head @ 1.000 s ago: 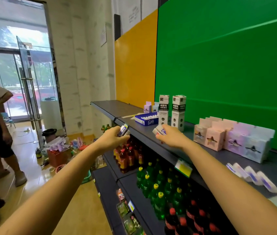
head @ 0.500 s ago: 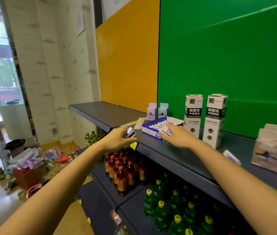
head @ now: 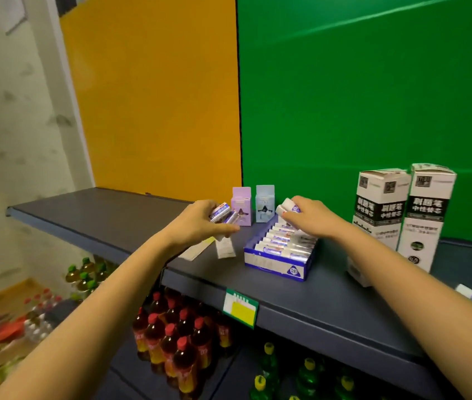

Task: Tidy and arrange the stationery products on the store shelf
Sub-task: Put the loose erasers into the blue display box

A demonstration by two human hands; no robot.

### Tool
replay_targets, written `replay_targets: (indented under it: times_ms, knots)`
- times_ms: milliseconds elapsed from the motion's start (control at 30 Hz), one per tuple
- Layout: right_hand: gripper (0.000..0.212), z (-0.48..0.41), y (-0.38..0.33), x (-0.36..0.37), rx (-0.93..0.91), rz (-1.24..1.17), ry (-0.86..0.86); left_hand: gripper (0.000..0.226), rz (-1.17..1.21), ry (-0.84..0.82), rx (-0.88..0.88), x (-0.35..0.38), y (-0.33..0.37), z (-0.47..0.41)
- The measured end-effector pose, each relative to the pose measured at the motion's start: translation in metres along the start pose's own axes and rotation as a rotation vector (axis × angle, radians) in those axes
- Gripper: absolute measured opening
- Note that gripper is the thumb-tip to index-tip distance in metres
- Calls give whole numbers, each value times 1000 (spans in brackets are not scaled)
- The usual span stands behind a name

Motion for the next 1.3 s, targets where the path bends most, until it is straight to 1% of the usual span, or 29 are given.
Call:
replay_targets:
  times_ms: [67, 200, 300, 433, 533, 567, 633, 667, 767, 933, 1100, 1200, 1300]
  knots:
    - [17, -16, 4, 1, 18, 12, 26, 22, 10, -24, 32, 4, -9, -25]
    - [25, -36, 11, -4, 51, 62, 60, 21, 34, -53, 80, 13, -17, -69]
    - [29, -42, 17, -10, 93, 111, 61, 15, 45, -106, 129, 21, -17, -97]
    - [31, -44, 29, -12, 161, 164, 28, 20, 76, -202, 191, 35, -17, -132]
    - [34, -43, 37, -7, 208, 172, 18, 34, 127, -266, 206, 49, -18, -152]
    - [34, -44, 39, -4, 220, 179, 22, 35, 128, -287, 215, 54, -18, -159]
    - [29, -45, 42, 2, 244, 202, 27, 25, 114, -319, 229, 61, -19, -170]
    - [28, -45, 44, 4, 260, 212, 29, 23, 102, -336, 242, 63, -19, -175]
    - [30, -46, 48, 10, 299, 247, 46, 26, 64, -405, 291, 69, -22, -187]
    - [28, -43, 52, 14, 331, 285, 68, 26, 84, -521, 350, 79, -25, -194]
    - [30, -43, 54, 15, 338, 304, 81, 37, 53, -511, 419, 89, -22, -201]
    - [31, -46, 56, 17, 338, 336, 68, 36, 7, -463, 501, 95, -18, -202]
    - [30, -45, 56, 16, 325, 367, 69, 34, -13, -412, 545, 101, -17, -208]
Point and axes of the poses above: each hand's wrist, its own z-axis away from the middle knuckle, its own x-axis out of the palm, y = z × x, the point moved 5 cm from there along -z, towards the middle knuckle, and after that the axes turned 1 degree about -x, right-handed, at the moved point
